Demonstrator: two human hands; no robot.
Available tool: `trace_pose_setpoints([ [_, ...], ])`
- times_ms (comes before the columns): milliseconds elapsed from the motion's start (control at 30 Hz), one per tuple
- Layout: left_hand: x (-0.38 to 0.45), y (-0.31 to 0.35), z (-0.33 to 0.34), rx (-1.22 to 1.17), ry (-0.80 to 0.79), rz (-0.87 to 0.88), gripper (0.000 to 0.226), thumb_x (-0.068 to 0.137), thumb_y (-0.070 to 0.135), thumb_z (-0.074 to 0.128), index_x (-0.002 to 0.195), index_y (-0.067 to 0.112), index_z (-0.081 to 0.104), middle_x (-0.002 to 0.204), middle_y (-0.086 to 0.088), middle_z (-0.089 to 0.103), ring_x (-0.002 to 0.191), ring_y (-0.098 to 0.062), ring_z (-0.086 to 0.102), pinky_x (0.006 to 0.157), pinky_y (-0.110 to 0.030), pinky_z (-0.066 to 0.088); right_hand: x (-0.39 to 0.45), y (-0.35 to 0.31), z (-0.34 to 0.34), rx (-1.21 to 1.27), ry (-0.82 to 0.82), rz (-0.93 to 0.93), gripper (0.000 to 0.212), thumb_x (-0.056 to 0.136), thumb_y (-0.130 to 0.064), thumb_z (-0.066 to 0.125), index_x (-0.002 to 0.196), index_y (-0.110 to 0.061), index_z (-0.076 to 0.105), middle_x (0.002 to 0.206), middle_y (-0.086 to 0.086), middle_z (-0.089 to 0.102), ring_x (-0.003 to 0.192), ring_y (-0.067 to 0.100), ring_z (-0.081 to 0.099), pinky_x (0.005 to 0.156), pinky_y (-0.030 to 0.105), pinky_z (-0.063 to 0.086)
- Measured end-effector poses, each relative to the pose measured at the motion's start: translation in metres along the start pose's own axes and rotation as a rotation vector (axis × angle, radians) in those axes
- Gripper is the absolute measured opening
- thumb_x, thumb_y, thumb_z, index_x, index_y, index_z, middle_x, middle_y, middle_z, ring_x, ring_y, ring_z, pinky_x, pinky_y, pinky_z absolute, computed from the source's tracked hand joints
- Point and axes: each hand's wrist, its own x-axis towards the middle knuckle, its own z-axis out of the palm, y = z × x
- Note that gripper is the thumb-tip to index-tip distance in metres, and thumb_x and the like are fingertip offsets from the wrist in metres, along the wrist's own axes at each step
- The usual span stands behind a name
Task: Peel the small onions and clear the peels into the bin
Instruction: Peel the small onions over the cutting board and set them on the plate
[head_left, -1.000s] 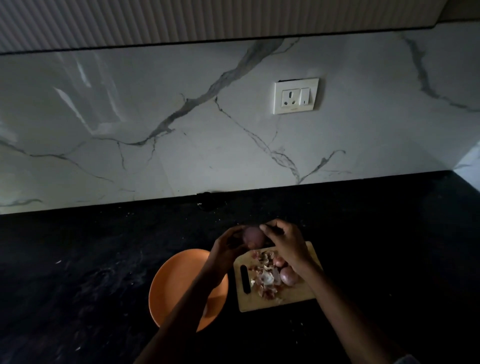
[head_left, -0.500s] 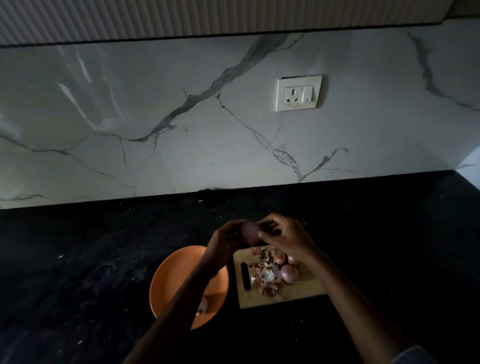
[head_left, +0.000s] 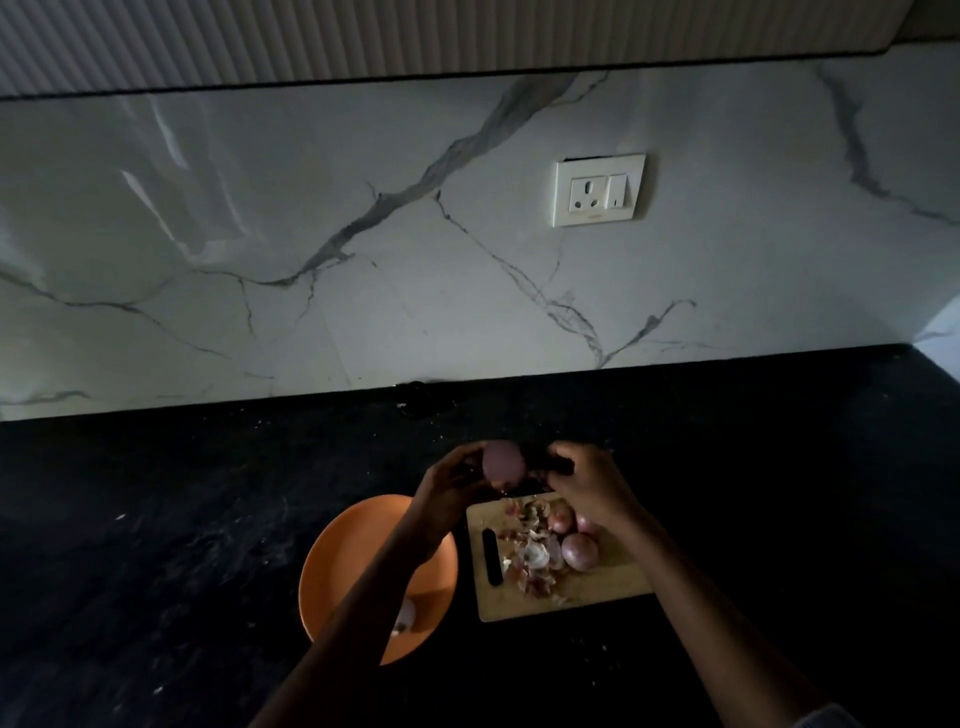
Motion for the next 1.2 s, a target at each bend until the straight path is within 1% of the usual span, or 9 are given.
trace_pose_setpoints([
  [100,0.000,-0.002,-0.003,-0.019,0.010,0.006,0.054,0.081,-0.013,0.070,0.130,0.007,0.058,0.116,-0.010,0.070,0.106,-0.019,0.068,0.085,-0.027,0.056,-0.005,0.008,0.000,-0.074,-0.075,0.092,0.005,0.093,-0.018,0.066,0.091,-0.018,0.071,0.084,-0.002,0.075,0.075,0.014,0.073,0.061,0.024,0.054],
  [167,0.000,-0.005,-0.004,-0.037,0.002,0.008,0.054,0.081,-0.014,0.068,0.130,0.006,0.057,0.119,-0.011,0.069,0.108,-0.020,0.068,0.084,-0.026,0.056,-0.006,0.011,0.001,-0.011,-0.088,0.095,0.006,0.094,-0.023,0.067,0.097,-0.021,0.072,0.092,-0.003,0.076,0.086,0.013,0.074,0.069,0.026,0.057],
  [267,0.002,-0.011,-0.005,-0.046,-0.013,0.011,0.050,0.086,-0.018,0.060,0.132,0.003,0.054,0.125,-0.017,0.065,0.109,-0.022,0.069,0.084,-0.029,0.057,-0.003,0.001,0.001,0.144,-0.066,0.006,0.024,0.090,-0.042,0.070,0.112,-0.031,0.070,0.110,-0.014,0.072,0.105,0.005,0.068,0.087,0.025,0.054],
  [367,0.003,-0.013,-0.004,-0.003,-0.036,0.023,0.050,0.088,-0.014,0.060,0.134,0.003,0.053,0.132,-0.018,0.061,0.118,-0.030,0.064,0.094,-0.039,0.056,-0.002,-0.006,0.004,0.186,-0.092,-0.053,0.036,0.075,-0.059,0.069,0.105,-0.039,0.070,0.105,-0.012,0.074,0.100,0.000,0.069,0.087,0.028,0.057],
  [500,0.002,-0.008,-0.002,-0.011,-0.062,0.006,0.045,0.090,-0.013,0.057,0.130,0.008,0.057,0.126,-0.012,0.067,0.114,-0.028,0.066,0.095,-0.038,0.056,-0.003,-0.011,0.003,0.114,-0.041,-0.077,0.022,0.083,-0.040,0.077,0.102,-0.030,0.073,0.096,-0.013,0.074,0.092,-0.004,0.068,0.085,0.031,0.058],
  [700,-0.002,-0.004,-0.003,0.033,-0.059,-0.014,0.053,0.085,-0.013,0.063,0.132,0.010,0.056,0.125,-0.006,0.067,0.112,-0.021,0.067,0.089,-0.030,0.056,-0.006,-0.003,0.003,0.197,-0.027,-0.039,0.014,0.084,-0.043,0.072,0.095,-0.034,0.075,0.093,-0.014,0.076,0.077,0.029,0.075,0.072,0.059,0.059],
  [767,-0.004,-0.006,-0.003,0.021,-0.023,-0.015,0.055,0.084,-0.015,0.065,0.134,0.003,0.053,0.124,-0.009,0.067,0.109,-0.017,0.068,0.084,-0.026,0.056,-0.006,-0.003,0.005,0.236,-0.012,-0.036,0.013,0.084,-0.039,0.073,0.092,-0.031,0.076,0.091,-0.009,0.077,0.083,0.020,0.075,0.079,0.055,0.059],
  [900,-0.003,-0.012,-0.002,-0.036,0.012,-0.015,0.052,0.083,-0.013,0.067,0.132,-0.006,0.048,0.129,-0.024,0.062,0.115,-0.032,0.064,0.092,-0.035,0.056,-0.007,-0.005,0.008,0.275,0.011,-0.020,0.006,0.092,-0.024,0.071,0.095,-0.023,0.076,0.090,-0.005,0.077,0.087,0.009,0.073,0.086,0.048,0.058],
  [1200,-0.008,-0.004,0.005,-0.073,0.039,-0.011,0.057,0.078,-0.006,0.068,0.131,-0.006,0.050,0.124,-0.025,0.064,0.113,-0.036,0.065,0.096,-0.048,0.055,-0.009,-0.012,0.011,0.289,-0.072,-0.074,0.023,0.086,-0.046,0.066,0.109,-0.044,0.068,0.107,-0.013,0.074,0.104,0.003,0.068,0.094,0.039,0.055],
])
